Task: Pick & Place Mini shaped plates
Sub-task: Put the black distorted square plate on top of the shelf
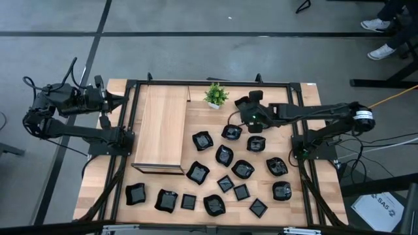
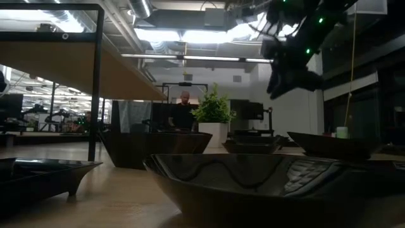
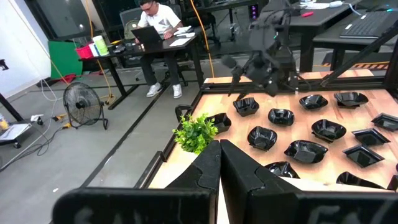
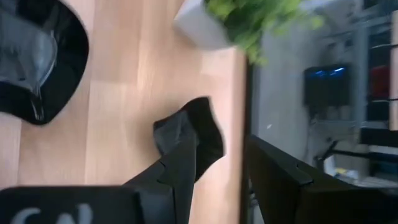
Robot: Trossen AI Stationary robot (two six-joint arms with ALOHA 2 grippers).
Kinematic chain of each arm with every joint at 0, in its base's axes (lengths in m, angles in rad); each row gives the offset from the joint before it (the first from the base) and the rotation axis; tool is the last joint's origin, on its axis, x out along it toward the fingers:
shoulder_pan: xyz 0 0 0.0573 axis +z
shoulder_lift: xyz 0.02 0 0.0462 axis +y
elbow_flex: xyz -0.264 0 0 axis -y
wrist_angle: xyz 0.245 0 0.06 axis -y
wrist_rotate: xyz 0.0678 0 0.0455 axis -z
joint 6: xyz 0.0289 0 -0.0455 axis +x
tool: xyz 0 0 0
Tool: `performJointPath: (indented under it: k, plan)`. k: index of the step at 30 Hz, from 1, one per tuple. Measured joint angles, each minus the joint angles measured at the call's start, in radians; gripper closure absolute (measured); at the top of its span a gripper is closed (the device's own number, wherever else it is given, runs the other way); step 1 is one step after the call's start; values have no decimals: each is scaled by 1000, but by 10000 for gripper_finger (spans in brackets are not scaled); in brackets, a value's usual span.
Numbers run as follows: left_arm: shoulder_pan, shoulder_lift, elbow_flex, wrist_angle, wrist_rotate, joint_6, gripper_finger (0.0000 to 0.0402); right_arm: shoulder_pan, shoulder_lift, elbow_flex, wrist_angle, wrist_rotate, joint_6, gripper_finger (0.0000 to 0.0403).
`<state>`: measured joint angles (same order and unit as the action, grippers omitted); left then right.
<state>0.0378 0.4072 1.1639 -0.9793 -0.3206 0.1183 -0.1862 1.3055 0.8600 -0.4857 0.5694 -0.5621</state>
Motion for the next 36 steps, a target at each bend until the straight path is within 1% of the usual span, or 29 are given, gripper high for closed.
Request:
performJointPath:
  k: [8,13,23,25,28,30,36]
  plan:
    - [0,0,0,0,0,0,398,-102,106,0,-21,-80,-34,263]
    - [0,0,0,0,0,0,398,-110,166,0,-25,-128,-53,263]
    - [0,0,0,0,0,0,398,-110,277,-1,-22,-127,-75,263]
    - [0,0,0,0,0,0,398,-110,293,-1,-6,-114,-75,263]
    - [0,0,0,0,0,0,398,-110,309,-1,11,-54,-75,263]
    - [0,0,0,0,0,0,398,-110,312,-1,18,-32,-75,263]
    - [0,0,0,0,0,0,398,-113,312,-1,24,-43,-77,263]
